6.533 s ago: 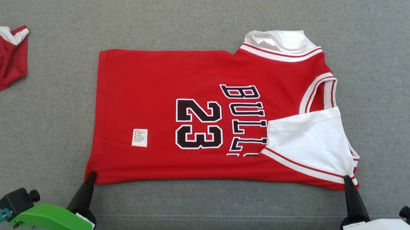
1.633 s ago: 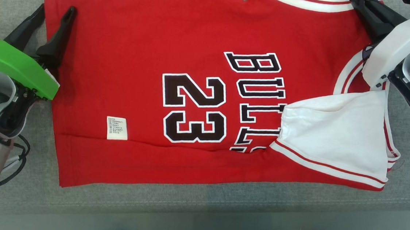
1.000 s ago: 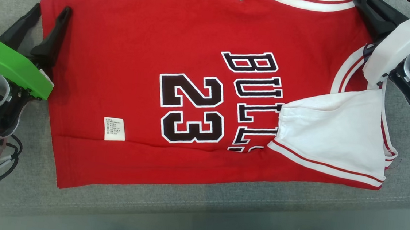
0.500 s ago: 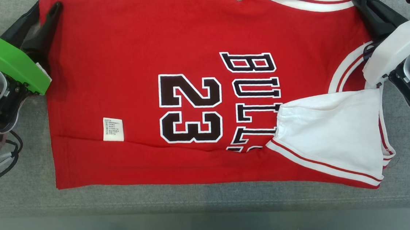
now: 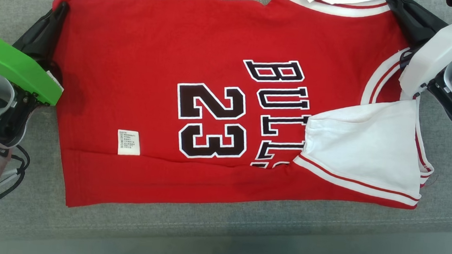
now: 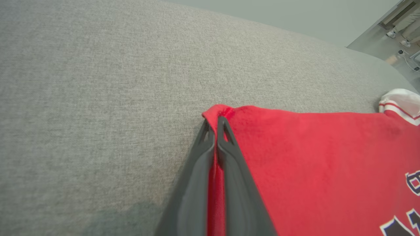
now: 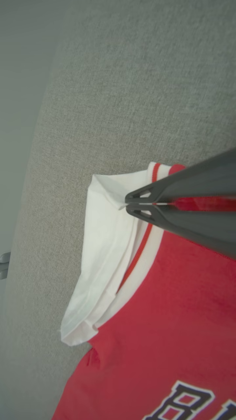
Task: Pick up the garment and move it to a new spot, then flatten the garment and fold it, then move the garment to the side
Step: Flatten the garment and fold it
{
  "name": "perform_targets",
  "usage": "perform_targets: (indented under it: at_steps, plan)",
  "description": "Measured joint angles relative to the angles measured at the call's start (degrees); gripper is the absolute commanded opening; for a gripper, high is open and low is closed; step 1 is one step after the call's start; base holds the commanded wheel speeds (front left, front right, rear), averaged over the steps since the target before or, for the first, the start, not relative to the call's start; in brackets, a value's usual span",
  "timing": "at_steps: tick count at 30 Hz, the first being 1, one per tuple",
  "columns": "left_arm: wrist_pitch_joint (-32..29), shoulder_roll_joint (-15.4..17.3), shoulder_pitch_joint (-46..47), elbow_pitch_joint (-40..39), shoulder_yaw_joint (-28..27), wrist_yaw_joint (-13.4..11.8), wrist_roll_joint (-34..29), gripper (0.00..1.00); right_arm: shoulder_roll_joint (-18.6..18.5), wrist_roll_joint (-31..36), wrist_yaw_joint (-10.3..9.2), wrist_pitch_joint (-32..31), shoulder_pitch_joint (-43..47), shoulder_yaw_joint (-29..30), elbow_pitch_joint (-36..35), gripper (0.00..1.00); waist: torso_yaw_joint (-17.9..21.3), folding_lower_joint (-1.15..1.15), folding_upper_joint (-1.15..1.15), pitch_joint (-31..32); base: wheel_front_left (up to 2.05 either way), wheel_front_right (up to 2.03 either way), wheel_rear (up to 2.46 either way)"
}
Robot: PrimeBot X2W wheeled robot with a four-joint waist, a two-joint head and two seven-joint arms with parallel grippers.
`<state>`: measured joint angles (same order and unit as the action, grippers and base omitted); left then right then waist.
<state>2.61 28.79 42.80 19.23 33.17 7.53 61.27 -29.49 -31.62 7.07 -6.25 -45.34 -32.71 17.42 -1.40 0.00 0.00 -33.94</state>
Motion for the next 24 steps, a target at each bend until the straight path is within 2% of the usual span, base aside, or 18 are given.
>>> perform_targets:
  at_steps: [18, 24]
  plan:
    - [2.50, 0.88, -0.12, 0.74, 1.80, 0.00, 2.16, 0.00, 3.13, -7.48, -0.20, 1.34, 0.13, 4.92, 1.36, 0.00, -0.18, 0.00, 0.00, 4.09, 0.00, 0.00, 0.00]
    - [3.09, 1.02, -0.69, 0.69, 2.14, 0.00, 2.69, 0.00, 3.27, -7.79, -0.60, 1.16, 0.13, 5.48, 1.21, 0.00, -0.38, 0.00, 0.00, 4.88, 0.00, 0.00, 0.00]
